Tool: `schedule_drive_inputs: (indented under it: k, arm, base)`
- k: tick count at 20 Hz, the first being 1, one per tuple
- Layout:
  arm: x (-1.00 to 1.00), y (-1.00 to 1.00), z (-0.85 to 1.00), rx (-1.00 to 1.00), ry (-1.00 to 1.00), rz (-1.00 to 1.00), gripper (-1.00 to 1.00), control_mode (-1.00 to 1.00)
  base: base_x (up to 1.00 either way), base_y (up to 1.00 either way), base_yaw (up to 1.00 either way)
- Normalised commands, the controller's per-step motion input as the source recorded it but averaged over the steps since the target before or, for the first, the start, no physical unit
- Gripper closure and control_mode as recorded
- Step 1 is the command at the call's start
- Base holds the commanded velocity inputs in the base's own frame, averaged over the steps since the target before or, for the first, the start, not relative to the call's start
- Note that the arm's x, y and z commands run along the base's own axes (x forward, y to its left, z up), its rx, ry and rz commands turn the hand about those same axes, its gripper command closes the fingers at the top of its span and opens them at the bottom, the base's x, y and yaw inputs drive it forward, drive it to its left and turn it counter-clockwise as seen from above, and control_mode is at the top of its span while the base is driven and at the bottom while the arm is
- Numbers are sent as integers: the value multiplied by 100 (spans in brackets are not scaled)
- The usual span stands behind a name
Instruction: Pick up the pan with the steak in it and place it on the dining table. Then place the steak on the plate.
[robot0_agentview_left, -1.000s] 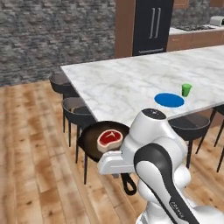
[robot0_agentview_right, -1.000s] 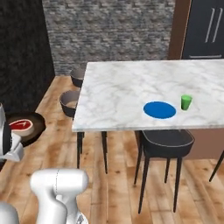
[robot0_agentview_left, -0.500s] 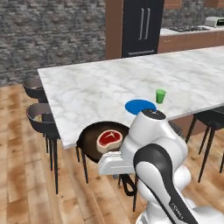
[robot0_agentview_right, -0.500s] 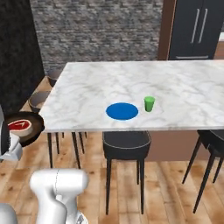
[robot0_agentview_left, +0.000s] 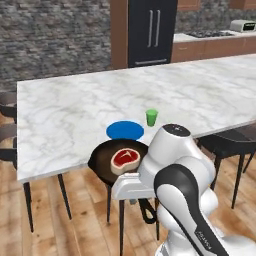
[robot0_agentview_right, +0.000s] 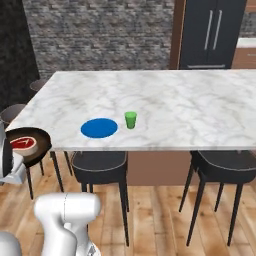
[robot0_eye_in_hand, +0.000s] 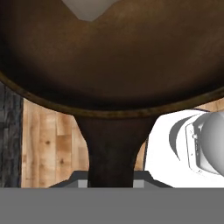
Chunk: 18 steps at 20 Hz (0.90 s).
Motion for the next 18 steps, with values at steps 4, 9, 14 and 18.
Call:
schedule_drive_inputs:
  k: [4,9,14,18]
  arm:
    - [0,0,0,0,0,0,100,100]
    - [0,0,0,0,0,0,100,100]
    - [0,0,0,0,0,0,100,100]
    - [0,0,0,0,0,0,100,100]
  base:
    - [39,-40,4]
    - [57,9,-6]
    - [58,41,-3]
    - [56,42,-1]
